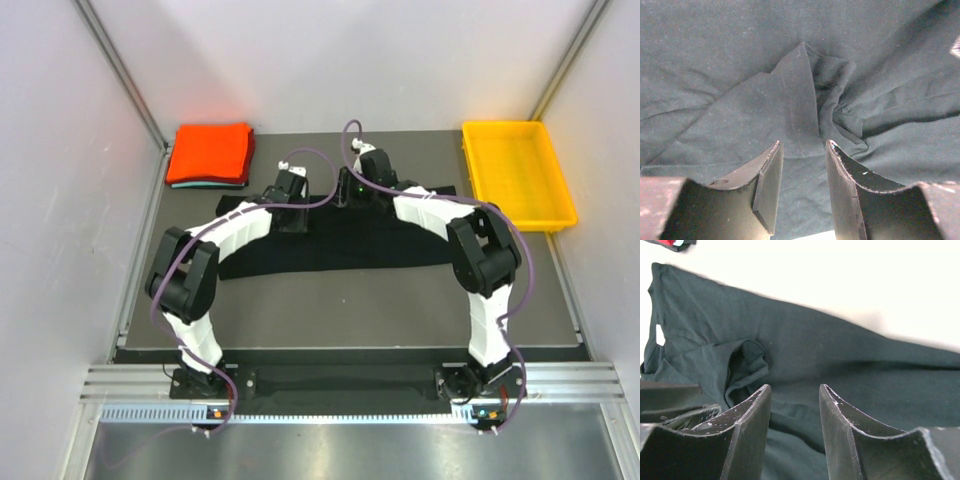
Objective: Fold and stack the t-shirts
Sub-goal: Fold the tshirt
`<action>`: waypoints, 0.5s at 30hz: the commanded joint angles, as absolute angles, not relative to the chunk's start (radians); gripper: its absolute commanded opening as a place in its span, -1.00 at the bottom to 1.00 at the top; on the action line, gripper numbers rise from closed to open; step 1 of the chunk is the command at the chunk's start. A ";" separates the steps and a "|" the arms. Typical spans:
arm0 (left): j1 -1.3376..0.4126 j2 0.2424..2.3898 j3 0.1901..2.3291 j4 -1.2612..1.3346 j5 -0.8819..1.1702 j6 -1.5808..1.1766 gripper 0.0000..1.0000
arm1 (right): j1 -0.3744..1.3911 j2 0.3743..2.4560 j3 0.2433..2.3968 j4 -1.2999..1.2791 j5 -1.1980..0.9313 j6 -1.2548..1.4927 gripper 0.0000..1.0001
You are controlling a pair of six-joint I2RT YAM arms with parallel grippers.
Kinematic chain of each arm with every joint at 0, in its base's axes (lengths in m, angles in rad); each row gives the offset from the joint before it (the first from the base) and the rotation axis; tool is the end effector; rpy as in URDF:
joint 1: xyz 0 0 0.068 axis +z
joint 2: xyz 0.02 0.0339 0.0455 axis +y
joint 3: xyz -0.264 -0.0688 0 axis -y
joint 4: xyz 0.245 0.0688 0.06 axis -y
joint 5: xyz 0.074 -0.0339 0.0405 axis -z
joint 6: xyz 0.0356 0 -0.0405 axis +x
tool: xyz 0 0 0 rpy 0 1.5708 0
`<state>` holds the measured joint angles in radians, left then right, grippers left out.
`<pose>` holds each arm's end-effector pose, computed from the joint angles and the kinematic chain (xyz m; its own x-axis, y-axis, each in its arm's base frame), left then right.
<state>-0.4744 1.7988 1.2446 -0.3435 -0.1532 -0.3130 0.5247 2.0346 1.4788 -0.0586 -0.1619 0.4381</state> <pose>0.3473 -0.1722 0.2074 -0.7747 0.0557 -0.6299 0.1348 0.9878 -0.0784 0.4014 0.2389 0.2084 -0.7099 0.0728 -0.7005 -0.3393 0.8362 0.4308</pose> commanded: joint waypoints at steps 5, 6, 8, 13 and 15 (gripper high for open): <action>-0.525 1.881 1.269 -0.294 -0.193 -0.273 -0.09 | 0.503 1.939 1.465 -0.006 -0.173 0.454 -0.10; -0.528 1.887 1.276 -0.299 -0.195 -0.278 -0.09 | 0.503 1.934 1.456 -0.008 -0.170 0.448 -0.11; -0.532 1.890 1.272 -0.307 -0.208 -0.285 -0.09 | 0.503 1.927 1.445 0.028 -0.167 0.445 -0.10; -0.535 1.884 1.253 -0.305 -0.287 -0.304 -0.08 | 0.505 1.924 1.443 0.021 -0.166 0.437 -0.10; -0.535 1.882 1.255 -0.304 -0.311 -0.301 -0.12 | 0.503 1.927 1.439 0.028 -0.176 0.439 -0.10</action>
<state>-0.5350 1.8988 1.2446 -0.3286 -0.2409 -0.2958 0.5140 1.9831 1.4395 -0.0231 -0.1631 0.4408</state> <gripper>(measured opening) 0.453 0.448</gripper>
